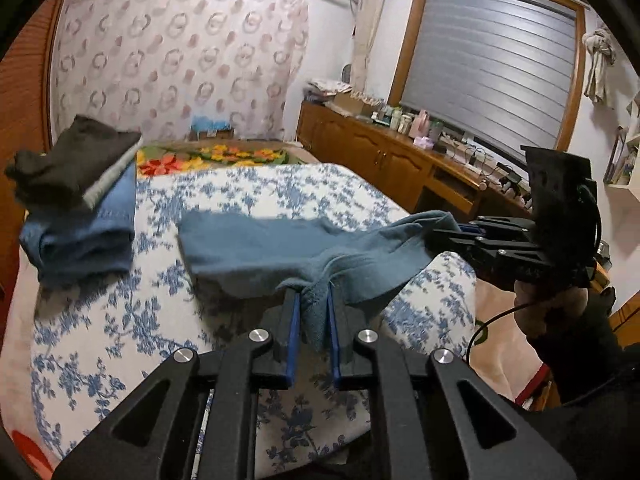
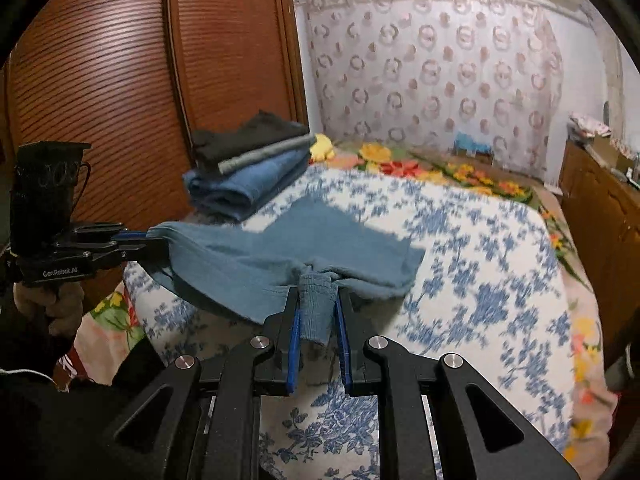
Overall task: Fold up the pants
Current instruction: 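Lower the held hem onto the shorts' waistband with the left tool, then open the left tool and release the folded hem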
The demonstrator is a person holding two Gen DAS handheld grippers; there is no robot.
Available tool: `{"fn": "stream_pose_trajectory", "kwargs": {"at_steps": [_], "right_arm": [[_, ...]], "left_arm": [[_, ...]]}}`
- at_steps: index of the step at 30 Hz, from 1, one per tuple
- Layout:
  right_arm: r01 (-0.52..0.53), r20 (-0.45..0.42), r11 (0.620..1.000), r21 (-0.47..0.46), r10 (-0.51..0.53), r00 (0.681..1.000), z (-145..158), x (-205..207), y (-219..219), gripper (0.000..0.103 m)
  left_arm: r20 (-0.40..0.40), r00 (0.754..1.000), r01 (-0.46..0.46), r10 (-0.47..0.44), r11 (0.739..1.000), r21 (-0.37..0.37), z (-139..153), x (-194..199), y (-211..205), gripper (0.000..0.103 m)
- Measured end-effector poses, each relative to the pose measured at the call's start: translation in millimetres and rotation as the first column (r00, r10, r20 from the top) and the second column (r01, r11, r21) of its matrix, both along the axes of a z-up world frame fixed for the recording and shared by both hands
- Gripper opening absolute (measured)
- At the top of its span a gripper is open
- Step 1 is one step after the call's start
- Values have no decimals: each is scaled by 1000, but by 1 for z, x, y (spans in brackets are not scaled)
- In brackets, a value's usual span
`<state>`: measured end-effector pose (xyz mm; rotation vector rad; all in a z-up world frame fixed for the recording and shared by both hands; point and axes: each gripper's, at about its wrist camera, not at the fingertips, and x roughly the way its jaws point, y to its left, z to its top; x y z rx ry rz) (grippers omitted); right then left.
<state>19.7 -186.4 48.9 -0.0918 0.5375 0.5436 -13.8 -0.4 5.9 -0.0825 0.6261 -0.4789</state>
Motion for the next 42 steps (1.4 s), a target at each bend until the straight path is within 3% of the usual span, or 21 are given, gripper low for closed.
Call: {"fn": "stream_pose_trajectory", "kwargs": {"at_steps": [10,32,42], "right_arm": [[6,23,1000,-5,-6,1000,1,-1,-3,16],[49,-19,997,-66,-51,999,-27,93,25,16],[52,-73,994,-95,-59,996,-44,135,40,16]], "left_arm": [[31,999,-18,16,999,37,3,9,-5,13],[5,994,-109,109,985,130,-27,86,-1,14],[-23,992,-122,126,984,133,-38,104,3,14]]}}
